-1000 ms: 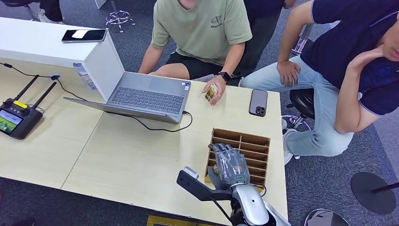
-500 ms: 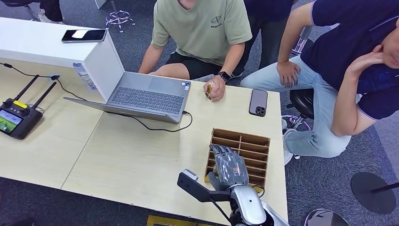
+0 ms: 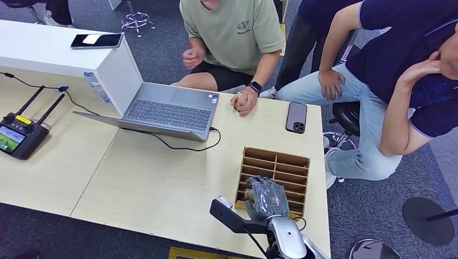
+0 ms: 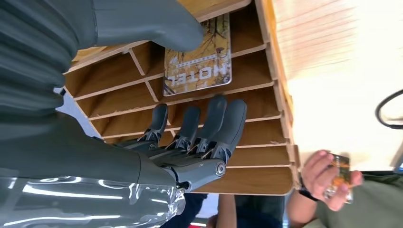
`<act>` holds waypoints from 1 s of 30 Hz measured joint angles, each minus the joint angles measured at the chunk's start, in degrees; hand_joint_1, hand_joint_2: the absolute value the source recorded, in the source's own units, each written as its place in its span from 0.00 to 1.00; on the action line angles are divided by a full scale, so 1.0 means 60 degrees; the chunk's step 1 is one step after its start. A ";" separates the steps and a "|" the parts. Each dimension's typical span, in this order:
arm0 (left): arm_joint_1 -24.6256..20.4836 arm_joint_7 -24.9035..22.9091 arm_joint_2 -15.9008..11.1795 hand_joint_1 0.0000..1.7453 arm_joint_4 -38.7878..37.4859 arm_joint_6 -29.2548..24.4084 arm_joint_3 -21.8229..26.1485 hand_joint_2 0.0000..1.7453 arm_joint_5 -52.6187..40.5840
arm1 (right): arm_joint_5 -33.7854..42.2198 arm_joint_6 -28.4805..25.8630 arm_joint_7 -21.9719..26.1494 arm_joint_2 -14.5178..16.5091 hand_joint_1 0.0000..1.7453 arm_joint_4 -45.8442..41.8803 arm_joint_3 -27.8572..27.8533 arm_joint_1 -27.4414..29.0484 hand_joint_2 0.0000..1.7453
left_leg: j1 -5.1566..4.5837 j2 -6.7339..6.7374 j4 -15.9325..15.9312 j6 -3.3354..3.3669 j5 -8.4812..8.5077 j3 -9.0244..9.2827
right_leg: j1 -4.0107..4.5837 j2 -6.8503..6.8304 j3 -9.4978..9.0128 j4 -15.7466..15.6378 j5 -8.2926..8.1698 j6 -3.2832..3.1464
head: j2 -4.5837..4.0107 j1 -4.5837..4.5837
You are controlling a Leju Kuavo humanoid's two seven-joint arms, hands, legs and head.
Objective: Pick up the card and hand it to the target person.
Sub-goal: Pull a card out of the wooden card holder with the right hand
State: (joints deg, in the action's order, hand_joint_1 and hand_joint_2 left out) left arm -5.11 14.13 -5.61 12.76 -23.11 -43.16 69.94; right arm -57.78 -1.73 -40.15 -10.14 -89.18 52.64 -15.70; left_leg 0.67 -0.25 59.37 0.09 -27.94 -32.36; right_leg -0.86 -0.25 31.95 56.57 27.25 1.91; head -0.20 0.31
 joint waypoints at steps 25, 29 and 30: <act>0.0001 -0.0027 -0.0005 0.00 0.0000 -0.0003 -0.0002 0.00 0.0004 | 0.0028 -0.0036 0.0007 0.0000 0.54 0.0168 -0.0451 0.0128 1.00 | 0.0000 0.0001 0.0000 0.0000 0.0000 0.0004 | 0.0000 0.0000 -0.0002 0.0000 0.0000 0.0000 | 0.0000 0.0000; 0.0001 -0.0028 -0.0005 0.00 0.0001 -0.0003 -0.0001 0.00 0.0004 | 0.0032 -0.0036 0.0007 0.0000 0.54 0.0168 -0.0454 0.0128 1.00 | 0.0000 0.0001 0.0000 0.0000 0.0001 0.0004 | 0.0000 0.0000 -0.0002 0.0000 0.0000 0.0000 | 0.0000 0.0000; 0.0001 -0.0028 -0.0006 0.00 0.0001 -0.0003 0.0000 0.00 0.0004 | 0.0032 -0.0036 0.0007 0.0000 0.54 0.0168 -0.0454 0.0128 1.00 | 0.0000 0.0001 0.0000 0.0000 0.0001 0.0004 | 0.0000 0.0000 -0.0002 0.0000 0.0000 0.0000 | 0.0000 0.0000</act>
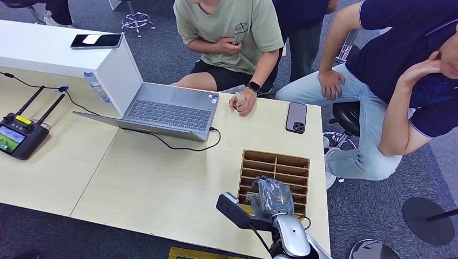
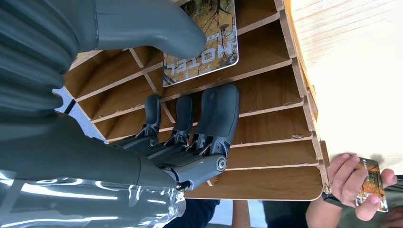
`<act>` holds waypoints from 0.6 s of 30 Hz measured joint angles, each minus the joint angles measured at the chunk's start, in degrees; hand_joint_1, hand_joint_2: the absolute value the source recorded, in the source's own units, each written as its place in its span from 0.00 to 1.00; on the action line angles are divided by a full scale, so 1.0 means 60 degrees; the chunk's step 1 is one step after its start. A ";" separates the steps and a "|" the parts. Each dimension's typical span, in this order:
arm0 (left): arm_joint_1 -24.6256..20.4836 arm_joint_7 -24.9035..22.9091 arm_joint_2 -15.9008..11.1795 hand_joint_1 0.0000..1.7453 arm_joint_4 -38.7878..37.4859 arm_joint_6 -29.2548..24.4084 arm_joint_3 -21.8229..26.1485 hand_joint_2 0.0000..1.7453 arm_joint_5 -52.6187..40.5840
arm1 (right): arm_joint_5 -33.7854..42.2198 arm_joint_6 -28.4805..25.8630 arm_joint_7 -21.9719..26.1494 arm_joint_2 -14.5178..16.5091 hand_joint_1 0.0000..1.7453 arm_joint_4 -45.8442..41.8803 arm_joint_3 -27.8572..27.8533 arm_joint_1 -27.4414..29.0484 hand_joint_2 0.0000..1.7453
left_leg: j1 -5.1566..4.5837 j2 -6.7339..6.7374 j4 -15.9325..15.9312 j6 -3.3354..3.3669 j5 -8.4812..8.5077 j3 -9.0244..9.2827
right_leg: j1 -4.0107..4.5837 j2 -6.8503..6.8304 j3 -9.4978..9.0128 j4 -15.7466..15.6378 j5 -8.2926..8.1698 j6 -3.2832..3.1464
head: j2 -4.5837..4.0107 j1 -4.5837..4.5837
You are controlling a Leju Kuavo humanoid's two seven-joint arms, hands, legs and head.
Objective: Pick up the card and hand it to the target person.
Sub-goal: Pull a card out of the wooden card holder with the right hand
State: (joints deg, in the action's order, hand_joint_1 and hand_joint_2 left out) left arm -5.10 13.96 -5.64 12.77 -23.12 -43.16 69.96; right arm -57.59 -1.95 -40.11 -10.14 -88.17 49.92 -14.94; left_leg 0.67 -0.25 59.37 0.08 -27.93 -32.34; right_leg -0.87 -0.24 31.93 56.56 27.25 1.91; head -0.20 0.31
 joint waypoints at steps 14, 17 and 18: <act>0.0000 0.0001 -0.0006 0.00 0.0000 -0.0013 -0.0002 0.00 0.0045 | -0.0066 -0.0158 0.0000 0.0000 0.51 -0.0106 -0.0001 -0.0003 1.00 | 0.0000 0.0000 0.0000 0.0000 0.0001 0.0000 | 0.0000 0.0000 0.0000 0.0000 0.0000 0.0000 | 0.0000 0.0000; 0.0001 0.0001 -0.0008 0.00 0.0000 -0.0028 -0.0002 0.00 0.0051 | -0.0135 -0.0156 0.0000 -0.0009 0.52 -0.0271 -0.0011 -0.0002 1.00 | 0.0000 0.0000 0.0000 -0.0001 0.0001 0.0000 | 0.0000 0.0000 0.0000 0.0000 0.0000 0.0000 | 0.0000 0.0000; 0.0001 0.0001 -0.0009 0.00 0.0001 -0.0033 -0.0002 0.00 0.0052 | -0.0165 -0.0149 0.0000 -0.0015 0.52 -0.0338 -0.0020 0.0000 1.00 | 0.0000 0.0000 0.0000 -0.0001 0.0001 0.0000 | 0.0000 0.0000 0.0000 0.0000 0.0000 0.0000 | 0.0000 0.0000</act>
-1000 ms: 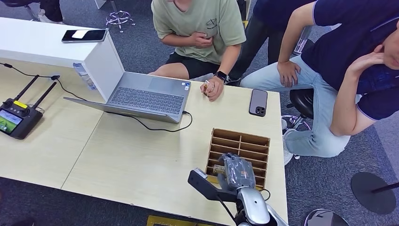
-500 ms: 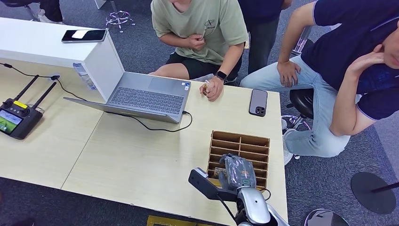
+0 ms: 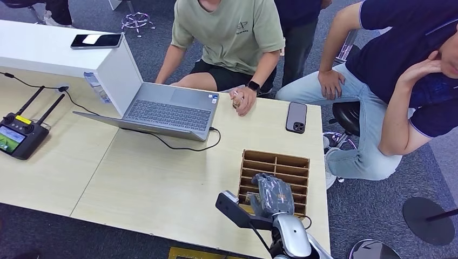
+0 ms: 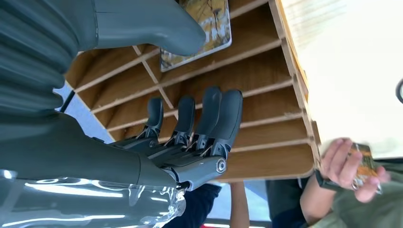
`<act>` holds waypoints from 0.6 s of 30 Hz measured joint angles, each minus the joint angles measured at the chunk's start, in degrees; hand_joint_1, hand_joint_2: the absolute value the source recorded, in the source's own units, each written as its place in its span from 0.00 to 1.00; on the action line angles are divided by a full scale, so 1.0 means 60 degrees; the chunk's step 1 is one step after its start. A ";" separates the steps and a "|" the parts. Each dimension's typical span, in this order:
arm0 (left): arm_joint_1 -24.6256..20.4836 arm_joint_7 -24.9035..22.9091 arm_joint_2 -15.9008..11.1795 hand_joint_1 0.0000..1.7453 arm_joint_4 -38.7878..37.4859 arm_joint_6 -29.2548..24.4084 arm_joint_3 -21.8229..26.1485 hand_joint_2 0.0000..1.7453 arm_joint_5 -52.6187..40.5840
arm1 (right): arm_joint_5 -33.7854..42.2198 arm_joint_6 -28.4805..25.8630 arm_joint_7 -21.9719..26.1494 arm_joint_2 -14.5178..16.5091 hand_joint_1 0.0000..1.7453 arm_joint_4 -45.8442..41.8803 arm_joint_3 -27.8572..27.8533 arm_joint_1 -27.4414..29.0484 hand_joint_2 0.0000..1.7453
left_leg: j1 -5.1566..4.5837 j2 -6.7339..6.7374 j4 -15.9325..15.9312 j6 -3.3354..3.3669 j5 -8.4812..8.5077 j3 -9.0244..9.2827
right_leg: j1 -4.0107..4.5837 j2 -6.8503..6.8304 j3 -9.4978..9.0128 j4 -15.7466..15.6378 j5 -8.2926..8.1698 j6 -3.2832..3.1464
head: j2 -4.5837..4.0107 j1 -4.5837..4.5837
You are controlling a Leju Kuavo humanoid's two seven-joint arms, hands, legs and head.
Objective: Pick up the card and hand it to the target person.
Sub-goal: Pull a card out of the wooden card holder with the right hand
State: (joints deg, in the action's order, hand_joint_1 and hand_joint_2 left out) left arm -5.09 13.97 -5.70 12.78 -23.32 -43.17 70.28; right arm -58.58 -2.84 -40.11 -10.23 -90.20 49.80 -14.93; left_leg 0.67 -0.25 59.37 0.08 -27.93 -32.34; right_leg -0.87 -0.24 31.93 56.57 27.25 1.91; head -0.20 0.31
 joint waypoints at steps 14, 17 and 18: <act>0.0001 0.0000 0.0001 0.00 -0.0001 -0.0009 0.0000 0.00 0.0118 | -0.0073 0.0589 0.0000 -0.0086 0.53 -0.0754 -0.0213 0.0285 1.00 | 0.0000 0.0000 0.0000 0.0000 0.0000 0.0001 | 0.0000 0.0001 0.0000 0.0000 0.0000 0.0000 | 0.0000 0.0000; 0.0001 0.0000 0.0001 0.00 -0.0001 -0.0007 0.0000 0.00 0.0116 | -0.0040 0.0702 0.0000 -0.0098 0.49 -0.0796 -0.0213 0.0358 1.00 | 0.0000 0.0000 0.0000 0.0000 0.0000 0.0000 | 0.0000 0.0001 0.0000 0.0000 0.0000 0.0000 | 0.0000 0.0000; 0.0001 0.0000 0.0001 0.00 0.0000 -0.0007 0.0000 0.00 0.0116 | -0.0033 0.0712 0.0000 -0.0103 0.47 -0.0802 -0.0213 0.0374 1.00 | 0.0000 0.0000 0.0000 0.0000 0.0000 0.0000 | 0.0000 0.0001 0.0000 0.0000 0.0000 0.0000 | 0.0000 0.0001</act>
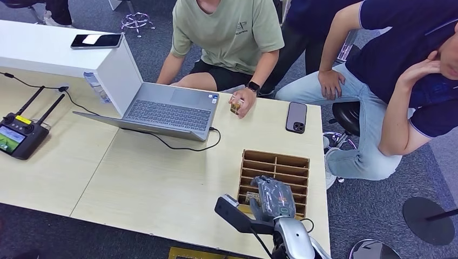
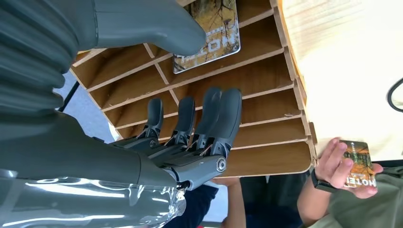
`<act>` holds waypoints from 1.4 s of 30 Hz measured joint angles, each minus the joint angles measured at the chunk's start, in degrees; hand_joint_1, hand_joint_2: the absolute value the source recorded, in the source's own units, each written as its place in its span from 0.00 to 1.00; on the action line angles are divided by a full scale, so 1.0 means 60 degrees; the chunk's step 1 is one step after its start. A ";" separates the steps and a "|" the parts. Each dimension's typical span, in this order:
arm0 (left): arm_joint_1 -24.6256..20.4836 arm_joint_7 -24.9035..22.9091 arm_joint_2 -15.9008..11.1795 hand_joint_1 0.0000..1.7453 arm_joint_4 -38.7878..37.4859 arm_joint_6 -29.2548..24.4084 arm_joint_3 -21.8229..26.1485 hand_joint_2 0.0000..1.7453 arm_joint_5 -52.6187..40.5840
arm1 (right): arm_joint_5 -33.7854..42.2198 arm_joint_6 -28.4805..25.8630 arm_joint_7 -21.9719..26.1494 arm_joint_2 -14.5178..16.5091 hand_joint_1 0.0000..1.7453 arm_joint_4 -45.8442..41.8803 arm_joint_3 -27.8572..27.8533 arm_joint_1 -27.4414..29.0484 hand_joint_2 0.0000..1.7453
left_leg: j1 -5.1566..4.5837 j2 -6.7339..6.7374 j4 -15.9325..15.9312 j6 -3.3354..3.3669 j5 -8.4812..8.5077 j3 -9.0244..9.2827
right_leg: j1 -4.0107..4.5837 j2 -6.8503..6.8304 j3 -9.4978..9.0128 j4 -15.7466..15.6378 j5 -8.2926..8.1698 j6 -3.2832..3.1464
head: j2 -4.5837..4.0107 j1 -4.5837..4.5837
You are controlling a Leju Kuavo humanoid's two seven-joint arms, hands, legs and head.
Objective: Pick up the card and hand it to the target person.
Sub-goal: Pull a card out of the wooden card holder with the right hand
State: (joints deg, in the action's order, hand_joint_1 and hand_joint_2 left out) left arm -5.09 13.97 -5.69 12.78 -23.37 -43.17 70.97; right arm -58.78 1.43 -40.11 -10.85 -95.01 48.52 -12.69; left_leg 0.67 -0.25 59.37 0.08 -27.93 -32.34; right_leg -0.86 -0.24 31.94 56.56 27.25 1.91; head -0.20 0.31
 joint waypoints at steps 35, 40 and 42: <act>-0.0001 -0.0044 0.0016 0.00 0.0000 0.0029 -0.0009 0.00 -0.0018 | 0.0227 0.0110 -0.0002 -0.0039 0.54 0.0187 -0.0009 0.0134 1.00 | 0.0000 0.0000 0.0000 0.0000 0.0000 -0.0001 | 0.0000 0.0000 0.0000 0.0000 0.0000 0.0000 | 0.0000 -0.0001; -0.0001 -0.0046 0.0019 0.00 0.0000 0.0033 -0.0066 0.00 -0.0018 | 0.0283 0.0136 -0.0002 -0.0039 0.56 0.0244 -0.0007 0.0156 1.00 | 0.0000 0.0000 0.0000 0.0000 0.0000 -0.0001 | 0.0000 0.0000 0.0000 0.0000 0.0000 0.0000 | 0.0000 -0.0001; -0.0002 -0.0055 0.0020 0.00 0.0000 0.0033 -0.0088 0.00 -0.0018 | 0.0321 0.0149 -0.0001 -0.0039 0.57 0.0280 -0.0006 0.0160 1.00 | 0.0000 0.0000 0.0000 0.0000 0.0000 -0.0001 | 0.0000 0.0000 0.0000 0.0000 0.0000 0.0000 | 0.0000 -0.0001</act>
State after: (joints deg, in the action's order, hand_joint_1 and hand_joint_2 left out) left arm -5.10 13.63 -5.57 12.77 -23.17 -43.70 70.86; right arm -56.85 2.33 -40.11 -11.08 -93.32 48.48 -11.73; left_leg 0.67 -0.25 59.37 0.08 -27.93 -32.34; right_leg -0.87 -0.24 31.94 56.56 27.25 1.91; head -0.20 0.31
